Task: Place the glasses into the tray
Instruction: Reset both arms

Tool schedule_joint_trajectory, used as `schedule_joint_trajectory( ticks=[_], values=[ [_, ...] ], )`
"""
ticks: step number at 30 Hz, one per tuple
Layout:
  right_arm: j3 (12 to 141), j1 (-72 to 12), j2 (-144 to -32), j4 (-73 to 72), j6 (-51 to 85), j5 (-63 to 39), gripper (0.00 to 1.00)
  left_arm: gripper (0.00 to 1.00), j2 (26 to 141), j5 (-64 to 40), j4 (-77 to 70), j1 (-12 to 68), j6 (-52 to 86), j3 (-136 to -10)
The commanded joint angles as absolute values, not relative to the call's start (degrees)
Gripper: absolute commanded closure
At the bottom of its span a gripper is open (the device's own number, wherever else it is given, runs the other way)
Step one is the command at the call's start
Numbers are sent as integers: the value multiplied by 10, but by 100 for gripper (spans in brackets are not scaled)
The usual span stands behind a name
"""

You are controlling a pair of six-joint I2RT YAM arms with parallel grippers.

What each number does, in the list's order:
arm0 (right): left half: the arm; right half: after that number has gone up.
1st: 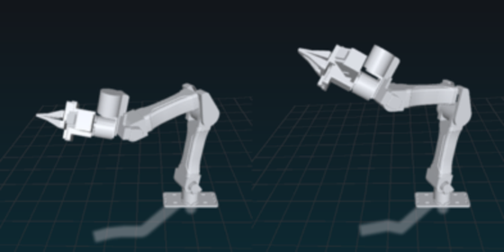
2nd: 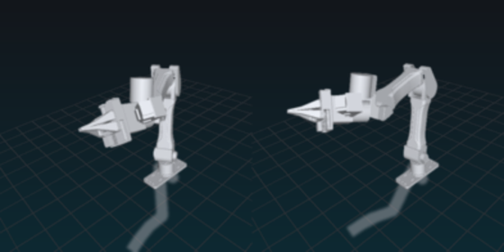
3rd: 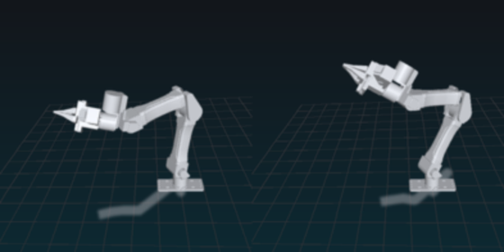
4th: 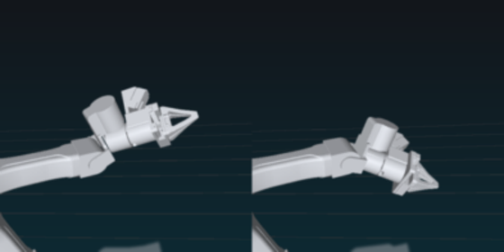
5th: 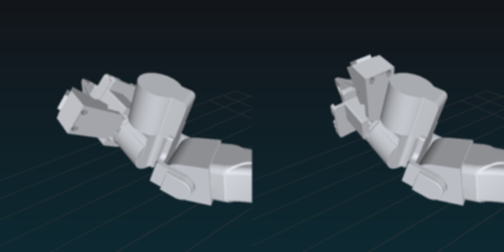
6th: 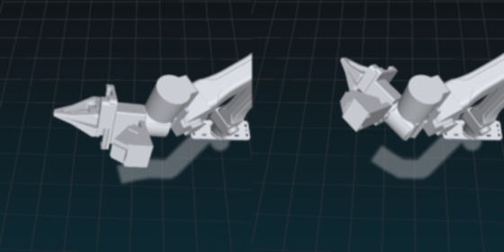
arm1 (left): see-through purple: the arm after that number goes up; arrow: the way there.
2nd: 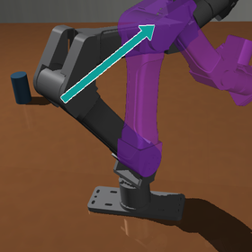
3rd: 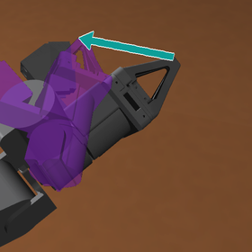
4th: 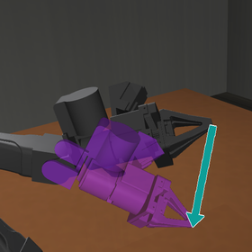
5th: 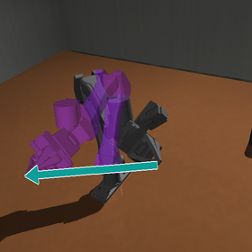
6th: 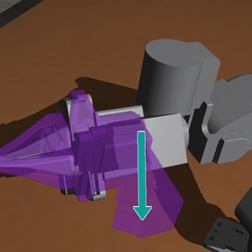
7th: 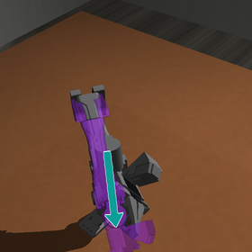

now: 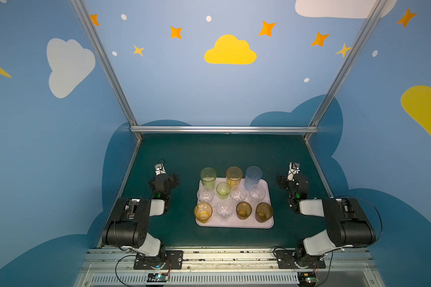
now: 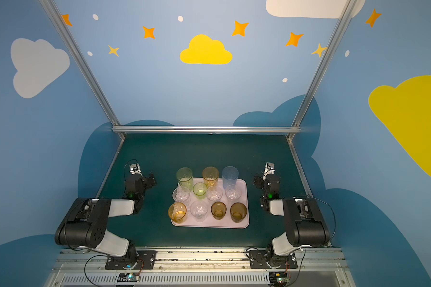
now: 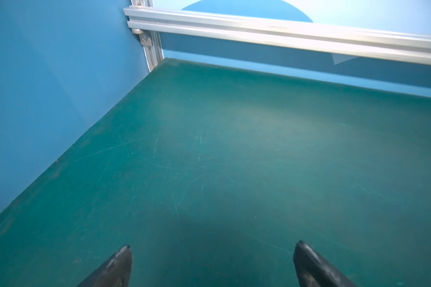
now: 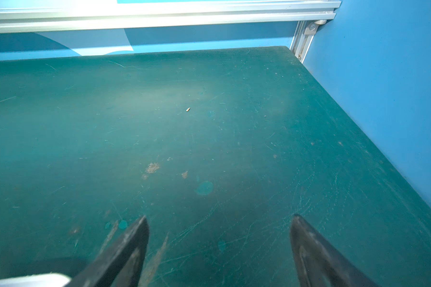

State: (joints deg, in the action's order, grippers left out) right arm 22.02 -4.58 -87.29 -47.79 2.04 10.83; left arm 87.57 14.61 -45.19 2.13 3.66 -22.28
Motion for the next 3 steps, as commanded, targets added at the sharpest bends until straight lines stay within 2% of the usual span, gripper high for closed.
schedule_joint_trajectory(
  ticks=[1,3],
  values=[
    [218,-43,-872,-489,16,104,11,0,872,144,-446,19,40,-230],
    [218,-43,-872,-488,16,104,12,0,871,144,-449,19,40,-229]
  ],
)
